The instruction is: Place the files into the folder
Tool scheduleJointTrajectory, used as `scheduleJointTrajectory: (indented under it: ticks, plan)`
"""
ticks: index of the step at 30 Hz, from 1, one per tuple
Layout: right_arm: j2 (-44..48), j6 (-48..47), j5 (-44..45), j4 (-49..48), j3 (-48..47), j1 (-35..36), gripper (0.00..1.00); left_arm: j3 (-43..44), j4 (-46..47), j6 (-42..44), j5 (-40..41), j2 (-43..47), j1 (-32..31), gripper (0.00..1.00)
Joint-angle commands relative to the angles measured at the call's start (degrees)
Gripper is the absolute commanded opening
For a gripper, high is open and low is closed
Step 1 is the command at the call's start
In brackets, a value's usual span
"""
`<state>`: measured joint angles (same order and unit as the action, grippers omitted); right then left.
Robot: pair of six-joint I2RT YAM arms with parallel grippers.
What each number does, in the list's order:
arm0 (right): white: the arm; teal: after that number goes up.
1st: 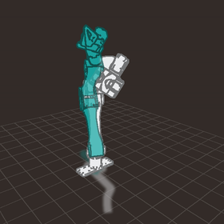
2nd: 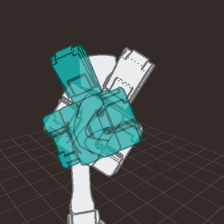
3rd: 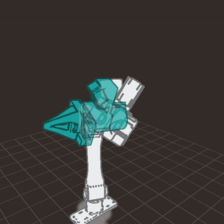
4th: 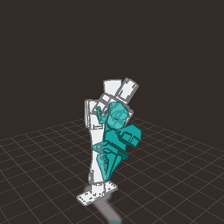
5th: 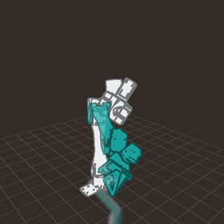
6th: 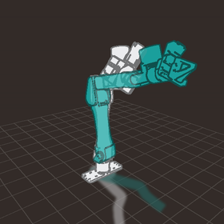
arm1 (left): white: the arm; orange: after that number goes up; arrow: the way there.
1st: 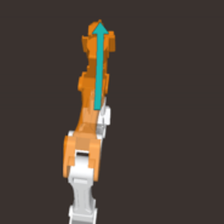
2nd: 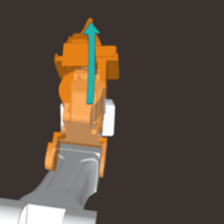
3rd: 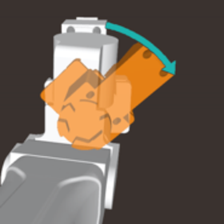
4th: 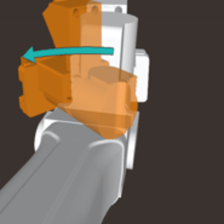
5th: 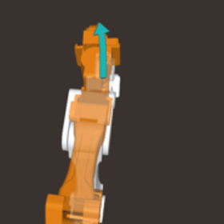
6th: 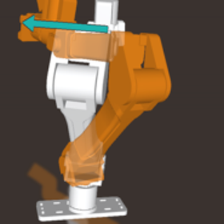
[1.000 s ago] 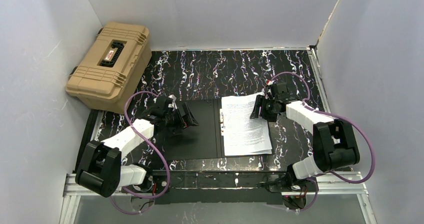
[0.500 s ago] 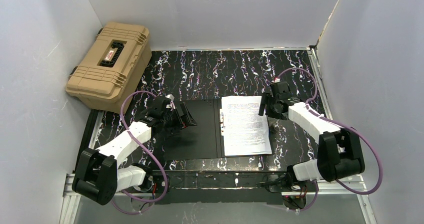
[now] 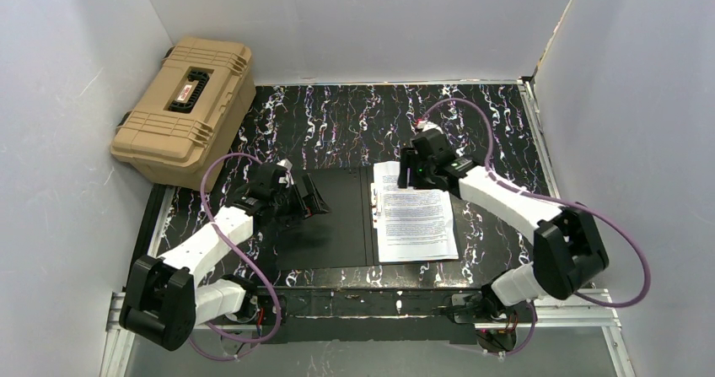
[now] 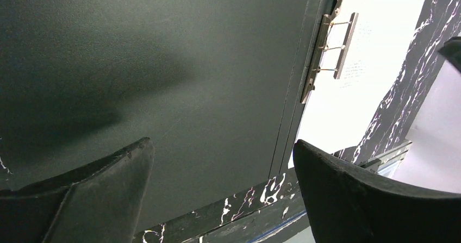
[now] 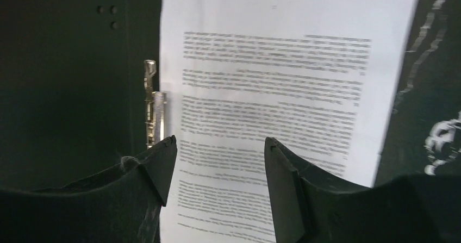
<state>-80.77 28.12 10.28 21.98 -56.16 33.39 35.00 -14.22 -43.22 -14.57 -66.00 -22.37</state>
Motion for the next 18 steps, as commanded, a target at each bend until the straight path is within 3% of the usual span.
scheduleJointTrajectory:
  ticks: [1, 12, 18]
  plan:
    - [-4.92, 3.49, -2.12, -4.07, -3.62, 4.68, 0.67, 0.77, -2.4, 1.17, 1.12, 2.2, -0.22, 0.98]
    - [-13.82, 6.21, -4.04, -9.04, -4.91, 10.43, 0.57, 0.28, -3.84, 1.57, 1.37, 3.89, -0.21, 0.98]
    - [-16.17, 6.44, -4.04, -9.7, -5.29, 11.41, 0.42, 0.32, -3.89, 1.61, 1.22, 3.95, -0.15, 0.98]
